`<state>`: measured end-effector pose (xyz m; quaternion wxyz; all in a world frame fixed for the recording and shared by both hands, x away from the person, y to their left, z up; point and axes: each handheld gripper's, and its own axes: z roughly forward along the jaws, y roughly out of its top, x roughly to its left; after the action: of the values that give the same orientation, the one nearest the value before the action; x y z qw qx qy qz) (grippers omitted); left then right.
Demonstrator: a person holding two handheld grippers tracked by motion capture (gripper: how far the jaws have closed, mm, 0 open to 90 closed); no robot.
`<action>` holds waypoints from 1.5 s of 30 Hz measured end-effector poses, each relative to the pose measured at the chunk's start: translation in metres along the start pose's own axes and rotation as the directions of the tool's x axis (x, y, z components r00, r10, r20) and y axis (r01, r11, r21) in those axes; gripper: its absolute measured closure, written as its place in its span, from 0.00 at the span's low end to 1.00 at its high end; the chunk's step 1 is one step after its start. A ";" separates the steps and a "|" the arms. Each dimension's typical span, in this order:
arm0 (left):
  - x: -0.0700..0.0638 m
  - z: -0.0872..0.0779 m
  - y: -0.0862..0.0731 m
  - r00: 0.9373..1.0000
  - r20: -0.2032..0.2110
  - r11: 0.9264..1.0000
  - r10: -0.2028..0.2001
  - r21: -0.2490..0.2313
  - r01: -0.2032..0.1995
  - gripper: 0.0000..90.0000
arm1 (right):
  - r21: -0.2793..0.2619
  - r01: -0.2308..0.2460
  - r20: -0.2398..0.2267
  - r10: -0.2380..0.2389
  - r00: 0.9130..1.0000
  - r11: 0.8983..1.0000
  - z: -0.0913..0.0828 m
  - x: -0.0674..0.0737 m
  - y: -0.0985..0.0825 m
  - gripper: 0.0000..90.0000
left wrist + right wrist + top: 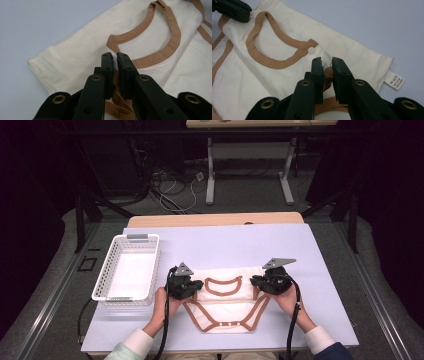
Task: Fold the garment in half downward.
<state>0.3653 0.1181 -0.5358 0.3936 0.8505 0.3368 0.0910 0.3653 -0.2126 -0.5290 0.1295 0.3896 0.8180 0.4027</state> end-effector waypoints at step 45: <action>-0.007 -0.002 0.008 0.996 0.090 0.998 0.018 0.066 -0.024 0.42 | 0.143 0.098 -0.111 -0.083 0.990 0.985 0.022 0.025 -0.006 0.64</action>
<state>0.3632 0.1114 -0.5282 0.3786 0.8700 0.3127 0.0456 0.3568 -0.1841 -0.5455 0.0755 0.3389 0.8683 0.3544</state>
